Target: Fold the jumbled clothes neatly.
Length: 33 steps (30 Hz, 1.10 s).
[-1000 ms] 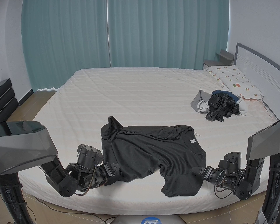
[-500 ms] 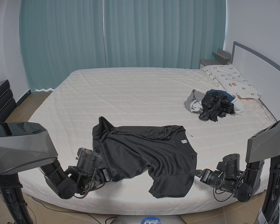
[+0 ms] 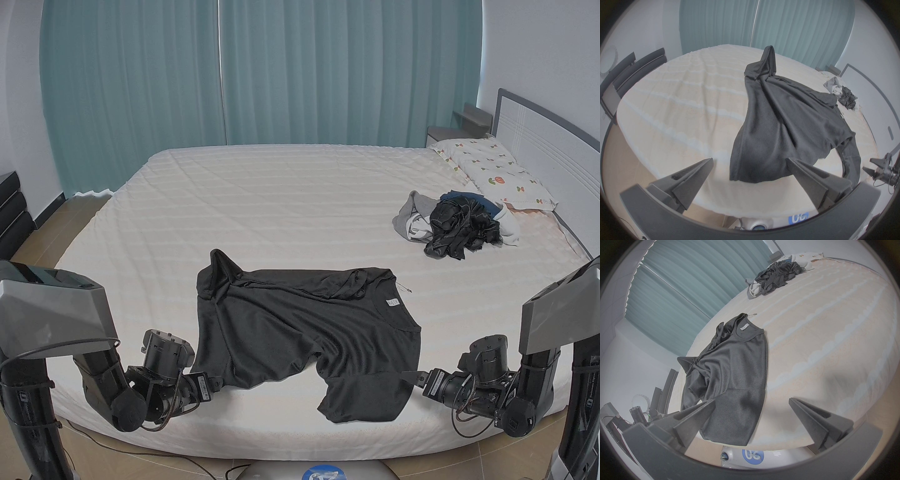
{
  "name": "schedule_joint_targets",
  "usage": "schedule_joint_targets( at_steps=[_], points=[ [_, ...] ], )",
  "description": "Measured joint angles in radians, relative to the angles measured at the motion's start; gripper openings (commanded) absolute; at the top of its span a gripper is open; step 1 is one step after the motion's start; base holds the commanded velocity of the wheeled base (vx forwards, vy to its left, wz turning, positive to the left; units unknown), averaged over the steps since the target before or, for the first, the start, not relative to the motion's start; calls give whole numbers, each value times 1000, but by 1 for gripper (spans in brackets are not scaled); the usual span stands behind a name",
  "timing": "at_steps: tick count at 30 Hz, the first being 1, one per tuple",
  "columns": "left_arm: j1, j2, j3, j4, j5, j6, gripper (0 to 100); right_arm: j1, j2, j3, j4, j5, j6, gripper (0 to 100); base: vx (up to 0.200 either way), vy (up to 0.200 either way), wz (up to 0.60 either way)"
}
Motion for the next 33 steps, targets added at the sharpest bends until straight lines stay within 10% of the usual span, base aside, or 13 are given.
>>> schedule_joint_targets(
  at_steps=[18,19,33],
  points=[
    [9,84,-64,-47,-53,-65,100,5,51,8,-66,0,1,100,0,0,0],
    [9,88,-69,-46,-53,-69,0,5,52,8,-66,0,1,100,0,0,0],
    [11,73,-44,-48,-24,-61,0,63,65,6,-88,-2,33,100,0,0,0]
  ],
)
